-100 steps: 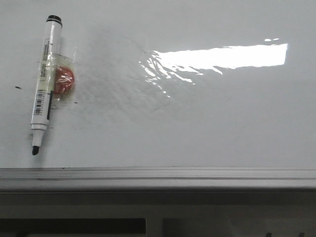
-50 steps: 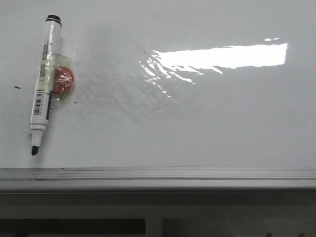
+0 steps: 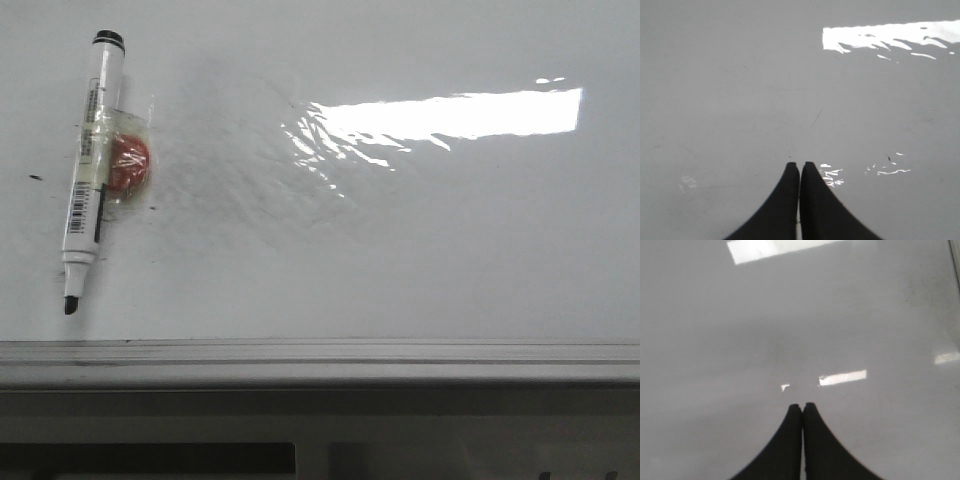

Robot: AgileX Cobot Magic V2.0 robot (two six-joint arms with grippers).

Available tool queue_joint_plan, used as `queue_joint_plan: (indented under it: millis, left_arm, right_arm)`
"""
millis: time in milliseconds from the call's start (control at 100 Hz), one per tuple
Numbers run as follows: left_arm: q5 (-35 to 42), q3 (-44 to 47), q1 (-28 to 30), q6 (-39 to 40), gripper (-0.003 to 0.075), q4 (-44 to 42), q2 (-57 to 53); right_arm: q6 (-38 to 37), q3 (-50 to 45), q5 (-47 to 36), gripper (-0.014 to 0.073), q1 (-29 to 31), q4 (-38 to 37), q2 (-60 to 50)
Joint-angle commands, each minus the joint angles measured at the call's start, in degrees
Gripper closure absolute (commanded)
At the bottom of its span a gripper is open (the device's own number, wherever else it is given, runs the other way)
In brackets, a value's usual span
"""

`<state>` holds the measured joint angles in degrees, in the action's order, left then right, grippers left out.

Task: Write number 8 on whiteboard

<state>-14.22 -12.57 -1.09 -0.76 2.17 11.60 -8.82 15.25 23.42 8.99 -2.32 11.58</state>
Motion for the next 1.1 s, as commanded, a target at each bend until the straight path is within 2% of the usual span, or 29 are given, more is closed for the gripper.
queue_joint_plan:
  millis: [0, 60, 190, 270, 450, 670, 800, 899, 1089]
  left_arm:
    - [6.40, -2.10, 0.08, 0.10, 0.0687, -0.12, 1.78]
    - [8.16, -2.10, 0.08, 0.10, 0.0605, -0.12, 2.20]
    - [12.69, -1.50, 0.08, 0.10, 0.0332, -0.12, 3.18]
    - [15.29, -1.50, 0.08, 0.10, 0.0246, -0.12, 3.92]
    - [20.14, -1.50, -1.27, 0.10, 0.0264, -0.35, 6.34]
    - [26.95, -1.50, -15.25, 0.34, 0.0265, -6.14, 12.92]
    - [27.62, -1.72, -24.64, 3.06, 0.0286, -2.17, 18.28]
    - [30.29, -1.72, -30.86, 3.32, 0.0291, -2.17, 22.25]
    - [37.15, -1.72, -38.71, 3.32, 0.0291, 2.55, 29.91]
  right_arm:
    - [-0.05, 2.22, -5.61, 0.0657, 0.28, -1.89, 1.31]
    - [-0.05, 2.22, -5.96, 0.0657, 0.28, -2.43, 1.31]
    - [-0.05, 1.61, -5.74, 0.0657, 0.20, -2.43, 1.31]
    - [-0.05, 1.01, -6.30, 0.0657, -0.58, -2.43, 1.31]
    - [-0.05, 0.78, -6.47, 0.0657, -0.86, -2.43, 1.31]
    - [-0.05, 0.78, -6.06, 0.0657, -0.86, -2.43, 1.31]
    - [-0.05, 0.78, -6.17, 0.0657, -0.86, -2.43, 1.31]
    - [-0.05, 0.78, -6.41, 0.0657, -0.86, -2.43, 1.31]
    - [-0.05, 0.78, -6.39, 0.0657, -0.86, -2.43, 1.31]
